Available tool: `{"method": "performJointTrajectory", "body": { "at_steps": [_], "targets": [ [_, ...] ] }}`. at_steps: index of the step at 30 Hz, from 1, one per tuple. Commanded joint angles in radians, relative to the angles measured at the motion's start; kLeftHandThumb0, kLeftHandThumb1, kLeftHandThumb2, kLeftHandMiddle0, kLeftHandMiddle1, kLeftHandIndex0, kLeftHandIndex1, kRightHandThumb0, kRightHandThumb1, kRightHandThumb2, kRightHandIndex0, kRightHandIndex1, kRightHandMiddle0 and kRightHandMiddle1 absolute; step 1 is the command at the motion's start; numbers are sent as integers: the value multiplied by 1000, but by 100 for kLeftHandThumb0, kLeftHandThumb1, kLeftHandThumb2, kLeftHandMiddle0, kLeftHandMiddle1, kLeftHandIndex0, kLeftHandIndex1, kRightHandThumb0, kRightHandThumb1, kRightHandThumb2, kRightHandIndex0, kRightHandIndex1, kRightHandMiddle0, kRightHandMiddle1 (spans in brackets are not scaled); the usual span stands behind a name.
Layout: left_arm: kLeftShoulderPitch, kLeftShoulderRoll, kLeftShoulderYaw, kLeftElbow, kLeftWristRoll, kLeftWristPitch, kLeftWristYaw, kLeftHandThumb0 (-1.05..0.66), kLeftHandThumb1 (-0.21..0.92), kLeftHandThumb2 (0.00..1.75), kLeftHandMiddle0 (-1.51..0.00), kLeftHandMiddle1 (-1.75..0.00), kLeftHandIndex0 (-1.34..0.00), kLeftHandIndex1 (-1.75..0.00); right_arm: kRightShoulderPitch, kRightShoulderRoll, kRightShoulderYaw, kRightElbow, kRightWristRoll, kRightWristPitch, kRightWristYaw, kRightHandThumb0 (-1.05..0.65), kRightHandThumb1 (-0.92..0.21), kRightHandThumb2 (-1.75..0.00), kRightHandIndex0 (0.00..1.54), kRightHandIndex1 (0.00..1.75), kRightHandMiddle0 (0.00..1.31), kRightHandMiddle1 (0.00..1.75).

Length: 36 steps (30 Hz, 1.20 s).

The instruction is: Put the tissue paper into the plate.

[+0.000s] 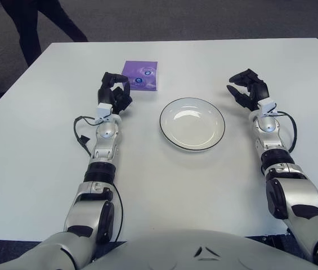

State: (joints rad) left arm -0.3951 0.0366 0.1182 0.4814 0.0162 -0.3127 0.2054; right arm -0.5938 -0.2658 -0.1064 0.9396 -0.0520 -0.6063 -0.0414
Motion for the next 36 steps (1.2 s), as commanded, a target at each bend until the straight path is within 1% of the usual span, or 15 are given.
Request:
{"method": "performJointTrajectory", "body": {
  "at_steps": [1,28,34,36],
  "targets": [
    [139,-29,-2,63,-1,4,-3,-37,80,59,-87,-175,-38,-163,153,45,11,82,-5,-9,3,0,-92,-17,55,130,54,129],
    [137,-26,0,61,-2,1,-3,-37,79,59,-88,-175,-38,-163,153,45,14,78,-8,-2,5,0,-92,-17,55,129,55,129],
    [136,-18,-5,59,17,-12,11,-37,79,59,-87,-175,-39,-162,151,45,15,79,-8,0,7,0,-92,-16,55,129,55,129],
    [135,-15,-7,59,26,-18,18,-37,79,59,-87,-175,-39,-162,150,45,15,79,-8,1,8,-1,-91,-16,64,129,51,124]
  ]
}}
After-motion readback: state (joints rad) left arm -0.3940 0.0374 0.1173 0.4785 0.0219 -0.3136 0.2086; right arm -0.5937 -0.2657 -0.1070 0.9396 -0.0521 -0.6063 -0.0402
